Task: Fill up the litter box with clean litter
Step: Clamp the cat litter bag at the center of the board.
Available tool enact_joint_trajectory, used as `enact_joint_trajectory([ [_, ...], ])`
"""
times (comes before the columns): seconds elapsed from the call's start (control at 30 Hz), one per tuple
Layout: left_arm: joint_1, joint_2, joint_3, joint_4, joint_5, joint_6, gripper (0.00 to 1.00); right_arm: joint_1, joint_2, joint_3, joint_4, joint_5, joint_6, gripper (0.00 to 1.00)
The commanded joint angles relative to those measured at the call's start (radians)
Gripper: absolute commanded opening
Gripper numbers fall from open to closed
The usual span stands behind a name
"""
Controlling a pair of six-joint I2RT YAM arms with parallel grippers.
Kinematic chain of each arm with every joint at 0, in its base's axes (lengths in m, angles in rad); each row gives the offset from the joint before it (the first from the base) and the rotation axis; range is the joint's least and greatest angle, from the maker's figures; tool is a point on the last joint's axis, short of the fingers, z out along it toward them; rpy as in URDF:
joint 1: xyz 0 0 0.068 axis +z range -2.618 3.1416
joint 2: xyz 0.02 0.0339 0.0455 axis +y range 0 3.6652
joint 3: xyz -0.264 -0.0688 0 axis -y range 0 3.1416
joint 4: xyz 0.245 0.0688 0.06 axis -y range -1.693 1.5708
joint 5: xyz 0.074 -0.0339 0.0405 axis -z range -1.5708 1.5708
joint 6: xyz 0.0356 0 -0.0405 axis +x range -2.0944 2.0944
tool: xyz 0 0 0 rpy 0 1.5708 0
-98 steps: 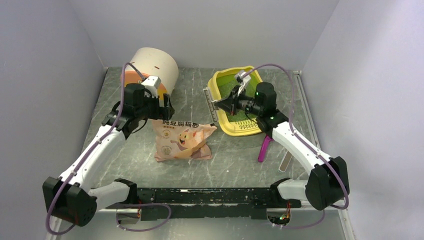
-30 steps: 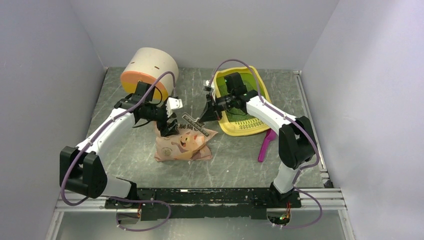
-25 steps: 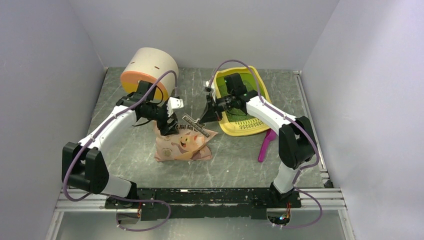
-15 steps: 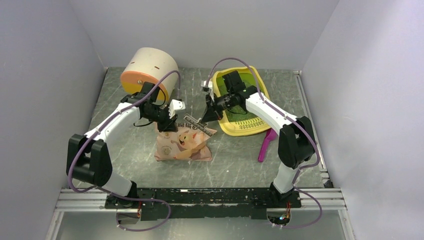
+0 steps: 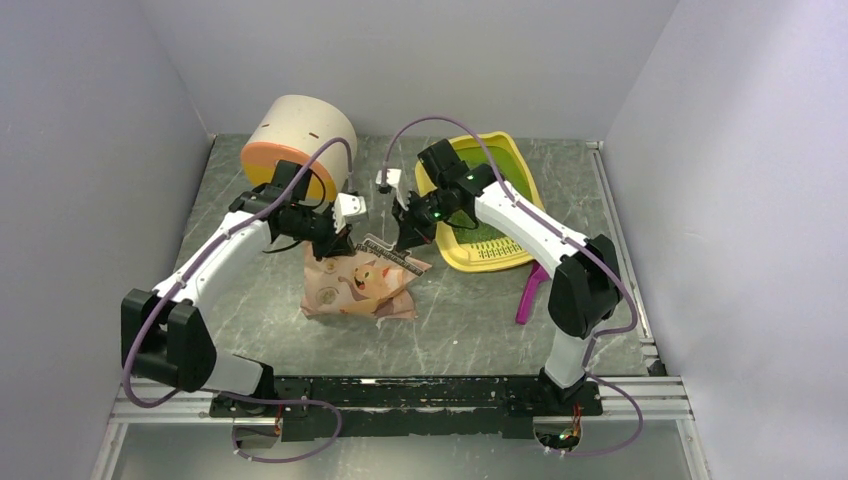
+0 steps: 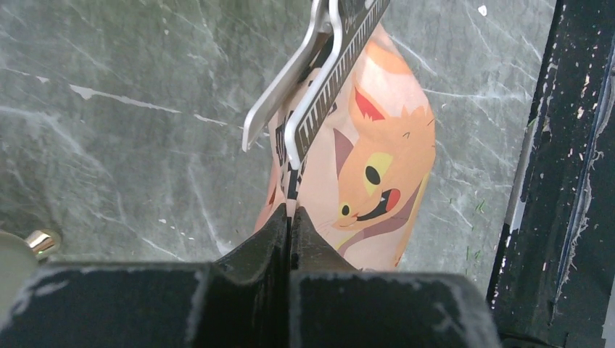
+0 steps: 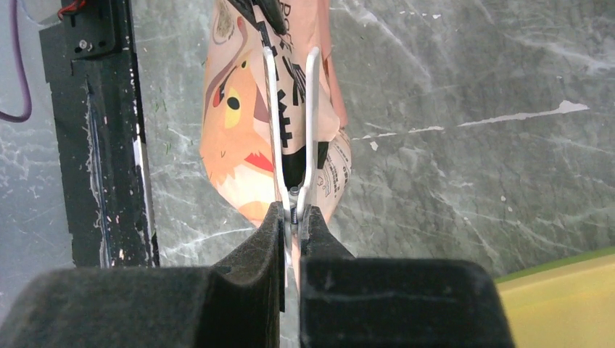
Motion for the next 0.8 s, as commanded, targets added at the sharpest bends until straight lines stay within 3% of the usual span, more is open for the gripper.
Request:
enact_joint_trajectory([
  [0.0, 0.000, -0.061, 0.016, 0.079, 0.083, -0.017, 0.05, 0.024, -0.013, 0.022, -0.067, 0.134, -0.012, 0.00],
  [0.23, -0.001, -0.067, -0.013, 0.115, 0.081, -0.047, 0.05, 0.074, -0.018, 0.056, -0.036, 0.217, 0.030, 0.00],
  [0.37, -0.001, -0.068, -0.030, 0.105, 0.058, -0.044, 0.05, 0.081, -0.039, 0.012, 0.040, 0.159, 0.060, 0.00],
  [0.67, 0.001, -0.064, -0.066, 0.110, 0.015, -0.064, 0.18, 0.082, -0.014, -0.039, 0.061, 0.156, 0.043, 0.00],
  [0.77, 0.001, -0.041, -0.062, 0.101, 0.014, -0.070, 0.21, 0.081, -0.017, -0.052, 0.075, 0.156, 0.033, 0.10],
])
